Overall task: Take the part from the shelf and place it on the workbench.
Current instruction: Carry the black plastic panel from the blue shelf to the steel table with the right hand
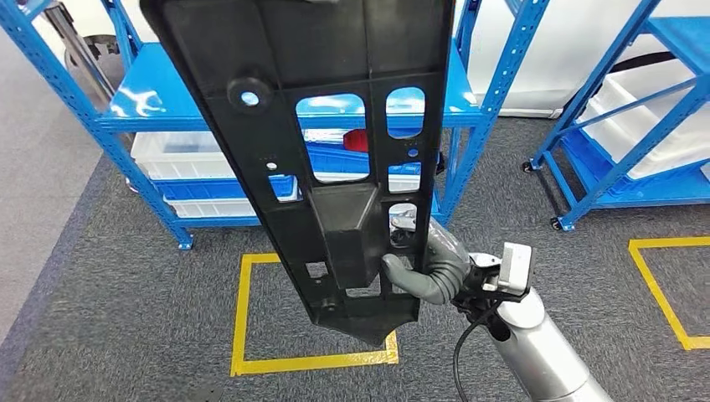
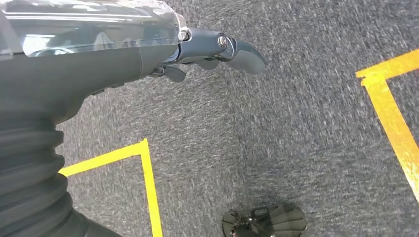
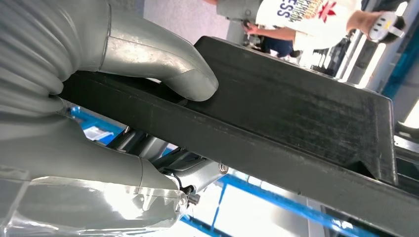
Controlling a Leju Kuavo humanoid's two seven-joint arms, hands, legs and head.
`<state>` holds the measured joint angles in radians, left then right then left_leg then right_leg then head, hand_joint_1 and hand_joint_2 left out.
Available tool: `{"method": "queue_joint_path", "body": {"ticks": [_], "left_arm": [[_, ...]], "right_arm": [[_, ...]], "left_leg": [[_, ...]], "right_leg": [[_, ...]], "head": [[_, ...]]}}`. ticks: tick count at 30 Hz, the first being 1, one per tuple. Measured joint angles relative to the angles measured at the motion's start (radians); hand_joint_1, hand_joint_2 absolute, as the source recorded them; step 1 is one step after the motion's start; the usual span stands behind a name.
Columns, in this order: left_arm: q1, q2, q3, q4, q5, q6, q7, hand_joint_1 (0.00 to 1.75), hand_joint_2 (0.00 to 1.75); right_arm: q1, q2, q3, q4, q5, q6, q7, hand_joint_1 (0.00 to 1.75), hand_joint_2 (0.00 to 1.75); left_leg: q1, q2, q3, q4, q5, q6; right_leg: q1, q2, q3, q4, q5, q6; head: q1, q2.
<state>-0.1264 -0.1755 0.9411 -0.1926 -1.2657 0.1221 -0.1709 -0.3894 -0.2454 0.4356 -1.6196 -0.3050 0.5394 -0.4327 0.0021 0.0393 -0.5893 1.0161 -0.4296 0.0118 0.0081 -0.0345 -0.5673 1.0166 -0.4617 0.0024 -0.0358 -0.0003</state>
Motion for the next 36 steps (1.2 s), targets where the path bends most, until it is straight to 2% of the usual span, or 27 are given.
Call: {"method": "queue_joint_path", "body": {"ticks": [2, 4, 6, 7, 8, 9, 10, 11, 13, 14, 15, 17, 19, 21, 22, 23, 24, 25, 26, 27, 28, 29, 30, 32, 34, 36], "left_arm": [[-0.001, 0.000, 0.000, 0.000, 0.000, 0.000, 0.000, 0.00, 1.75], [-0.001, 0.001, 0.000, 0.000, 0.000, 0.002, 0.000, 0.00, 1.75], [0.001, 0.001, 0.000, 0.000, 0.000, 0.002, 0.000, 0.00, 1.75], [0.002, 0.001, 0.000, 0.000, 0.000, 0.002, 0.000, 0.00, 1.75], [0.003, 0.001, 0.000, 0.000, 0.000, 0.002, 0.000, 0.00, 1.75], [0.004, 0.001, 0.000, 0.000, 0.000, 0.002, 0.000, 0.00, 1.75], [0.004, 0.001, 0.000, 0.000, 0.000, 0.002, 0.000, 0.00, 1.75], [0.004, 0.001, 0.000, 0.000, 0.000, 0.002, 0.000, 0.00, 1.75], [0.004, 0.002, 0.000, 0.000, 0.000, 0.003, 0.000, 0.00, 1.75], [0.004, 0.002, 0.000, 0.000, 0.000, 0.003, 0.000, 0.00, 1.75], [0.004, 0.002, 0.000, 0.000, 0.000, 0.003, 0.000, 0.00, 1.75], [0.004, 0.002, 0.000, 0.000, -0.001, 0.003, 0.000, 0.00, 1.75], [0.002, 0.002, 0.000, 0.000, -0.001, 0.003, 0.000, 0.00, 1.75], [0.003, 0.002, 0.000, 0.000, 0.000, 0.004, 0.000, 0.00, 1.75], [0.005, 0.002, 0.000, 0.000, 0.000, 0.004, 0.000, 0.00, 1.75], [0.007, 0.002, 0.000, 0.000, 0.000, 0.004, 0.000, 0.00, 1.75], [0.007, 0.002, 0.001, 0.000, 0.000, 0.004, 0.000, 0.00, 1.75], [0.007, 0.002, 0.001, 0.000, 0.001, 0.004, 0.000, 0.00, 1.75], [0.007, 0.002, 0.001, 0.000, 0.002, 0.005, 0.000, 0.00, 1.75], [0.007, 0.002, 0.001, 0.000, 0.004, 0.005, -0.001, 0.00, 1.75], [0.007, 0.002, 0.001, 0.000, 0.005, 0.006, -0.001, 0.00, 1.75], [0.007, 0.002, 0.001, 0.000, 0.006, 0.007, -0.002, 0.00, 1.75], [0.007, 0.002, 0.001, 0.000, 0.006, 0.008, -0.002, 0.00, 1.75], [0.007, 0.002, 0.001, 0.000, 0.006, 0.010, -0.003, 0.00, 1.75], [0.007, 0.002, 0.001, 0.000, 0.006, 0.012, -0.003, 0.00, 1.75], [0.011, 0.002, 0.001, 0.000, 0.007, 0.013, -0.003, 0.00, 1.75]], "right_arm": [[0.000, -0.002, 0.000, 0.001, -0.004, 0.001, 0.000, 1.69, 1.75], [-0.002, -0.002, 0.000, 0.003, -0.006, 0.002, -0.001, 1.69, 1.75], [-0.002, -0.002, 0.000, 0.006, -0.006, 0.003, -0.001, 1.69, 1.75], [-0.001, -0.002, 0.001, 0.008, -0.006, 0.004, -0.001, 1.69, 1.75], [0.001, -0.003, 0.001, 0.011, -0.006, 0.005, -0.001, 1.69, 1.75], [0.002, -0.003, 0.001, 0.013, -0.006, 0.006, -0.001, 1.69, 1.75], [0.002, -0.003, 0.001, 0.014, -0.006, 0.006, -0.001, 1.69, 1.75], [0.002, -0.003, 0.001, 0.015, -0.006, 0.006, -0.002, 1.69, 1.75], [-0.001, -0.003, 0.001, 0.015, -0.007, 0.006, -0.002, 1.69, 1.75], [-0.002, -0.003, 0.001, 0.015, -0.007, 0.006, -0.002, 1.69, 1.75], [-0.002, -0.003, 0.001, 0.016, -0.007, 0.006, -0.003, 1.69, 1.75], [-0.001, -0.006, 0.000, 0.017, -0.008, 0.006, -0.004, 1.69, 1.75], [-0.003, -0.009, -0.001, 0.018, -0.010, 0.006, -0.006, 1.69, 1.75], [-0.004, -0.011, -0.002, 0.021, -0.012, 0.006, -0.008, 1.69, 1.75], [-0.003, -0.011, -0.002, 0.023, -0.014, 0.007, -0.009, 1.69, 1.75], [-0.001, -0.011, -0.002, 0.026, -0.016, 0.007, -0.009, 1.69, 1.75], [0.001, -0.011, -0.002, 0.028, -0.017, 0.007, -0.010, 1.69, 1.75], [0.002, -0.012, -0.002, 0.030, -0.018, 0.008, -0.010, 1.69, 1.75], [0.002, -0.013, -0.003, 0.031, -0.018, 0.010, -0.011, 1.69, 1.75], [0.001, -0.014, -0.004, 0.031, -0.019, 0.012, -0.011, 1.69, 1.75], [-0.001, -0.014, -0.005, 0.031, -0.019, 0.014, -0.012, 1.69, 1.75], [-0.002, -0.014, -0.006, 0.031, -0.019, 0.015, -0.013, 1.69, 1.75], [-0.003, -0.014, -0.006, 0.031, -0.020, 0.016, -0.014, 1.69, 1.75], [-0.003, -0.014, -0.007, 0.031, -0.022, 0.016, -0.016, 1.69, 1.75], [-0.004, -0.014, -0.009, 0.031, -0.023, 0.017, -0.017, 1.69, 1.75], [-0.002, -0.012, -0.009, 0.031, -0.024, 0.016, -0.019, 1.69, 1.75]], "left_leg": [[0.000, 0.004, -0.002, 0.002, -0.003, -0.011], [0.001, -0.012, -0.024, 0.051, -0.041, -0.023], [0.003, -0.028, -0.078, 0.181, -0.112, -0.030], [0.004, -0.030, -0.105, 0.246, -0.139, -0.032], [0.004, -0.031, -0.120, 0.286, -0.148, -0.034], [0.006, -0.031, -0.116, 0.284, -0.136, -0.035], [0.008, -0.035, -0.093, 0.242, -0.107, -0.034], [0.010, -0.044, -0.057, 0.170, -0.070, -0.033], [0.015, -0.079, 0.004, 0.046, -0.028, -0.029], [0.017, -0.092, 0.017, 0.015, -0.023, -0.026], [0.016, -0.097, 0.019, 0.008, -0.027, -0.022], [0.017, -0.081, 0.017, 0.003, -0.021, -0.011], [0.020, -0.061, 0.019, -0.007, -0.014, 0.003], [0.019, -0.040, 0.017, -0.010, -0.011, 0.010], [0.017, -0.030, 0.015, -0.010, -0.011, 0.011], [0.016, -0.019, 0.013, -0.009, -0.011, 0.011], [0.016, -0.009, 0.013, -0.009, -0.011, 0.011], [0.015, 0.000, 0.013, -0.008, -0.012, 0.010], [0.015, 0.009, 0.014, -0.008, -0.013, 0.009], [0.014, 0.017, 0.015, -0.008, -0.014, 0.007], [0.011, 0.024, 0.016, -0.007, -0.015, 0.004], [0.009, 0.031, 0.017, -0.006, -0.016, 0.000], [0.008, 0.038, 0.017, -0.006, -0.016, -0.005], [0.007, 0.048, 0.019, -0.007, -0.019, -0.016], [0.009, 0.022, 0.009, 0.023, -0.046, -0.025], [0.010, -0.018, -0.037, 0.134, -0.109, -0.031]], "right_leg": [[-0.005, 0.015, -0.003, -0.007, 0.010, -0.011], [-0.012, 0.026, -0.006, -0.016, 0.021, -0.022], [-0.013, 0.037, -0.011, -0.017, 0.026, -0.027], [-0.013, 0.044, -0.014, -0.016, 0.028, -0.027], [-0.013, 0.052, -0.016, -0.015, 0.029, -0.026], [-0.013, 0.061, -0.016, -0.014, 0.030, -0.025], [-0.014, 0.070, -0.017, -0.012, 0.030, -0.024], [-0.014, 0.079, -0.017, -0.009, 0.029, -0.022], [-0.013, 0.097, -0.024, 0.000, 0.028, -0.012], [-0.013, 0.105, -0.030, 0.003, 0.029, -0.006], [-0.013, 0.113, -0.035, 0.004, 0.032, 0.000], [-0.015, 0.124, -0.042, 0.004, 0.036, 0.012], [-0.015, 0.098, -0.063, 0.043, 0.008, 0.022], [-0.017, 0.059, -0.119, 0.162, -0.057, 0.030], [-0.019, 0.050, -0.150, 0.230, -0.085, 0.033], [-0.020, 0.045, -0.171, 0.277, -0.099, 0.036], [-0.021, 0.041, -0.173, 0.286, -0.093, 0.037], [-0.022, 0.037, -0.153, 0.253, -0.069, 0.036], [-0.020, 0.027, -0.114, 0.183, -0.035, 0.032], [-0.016, 0.005, -0.072, 0.106, -0.007, 0.026], [-0.011, -0.013, -0.040, 0.044, 0.012, 0.018], [-0.006, -0.026, -0.023, 0.006, 0.020, 0.011], [-0.001, -0.030, -0.020, -0.005, 0.018, 0.005], [-0.002, -0.010, -0.023, -0.009, 0.024, -0.004], [-0.010, 0.007, -0.021, -0.017, 0.030, -0.016], [-0.013, 0.025, -0.021, -0.020, 0.034, -0.024]], "head": [[0.000, 0.000], [0.000, 0.000], [0.000, 0.000], [0.000, 0.000], [0.000, 0.000], [0.000, 0.000], [0.000, 0.000], [0.000, 0.000], [0.000, 0.000], [0.000, 0.000], [0.000, 0.000], [0.000, 0.000], [0.000, 0.000], [0.000, 0.000], [0.000, 0.000], [0.000, 0.000], [0.000, 0.000], [0.000, 0.000], [0.000, 0.000], [0.000, 0.000], [0.000, 0.000], [0.000, 0.000], [0.000, 0.000], [0.000, 0.000], [0.000, 0.000], [0.000, 0.000]]}}
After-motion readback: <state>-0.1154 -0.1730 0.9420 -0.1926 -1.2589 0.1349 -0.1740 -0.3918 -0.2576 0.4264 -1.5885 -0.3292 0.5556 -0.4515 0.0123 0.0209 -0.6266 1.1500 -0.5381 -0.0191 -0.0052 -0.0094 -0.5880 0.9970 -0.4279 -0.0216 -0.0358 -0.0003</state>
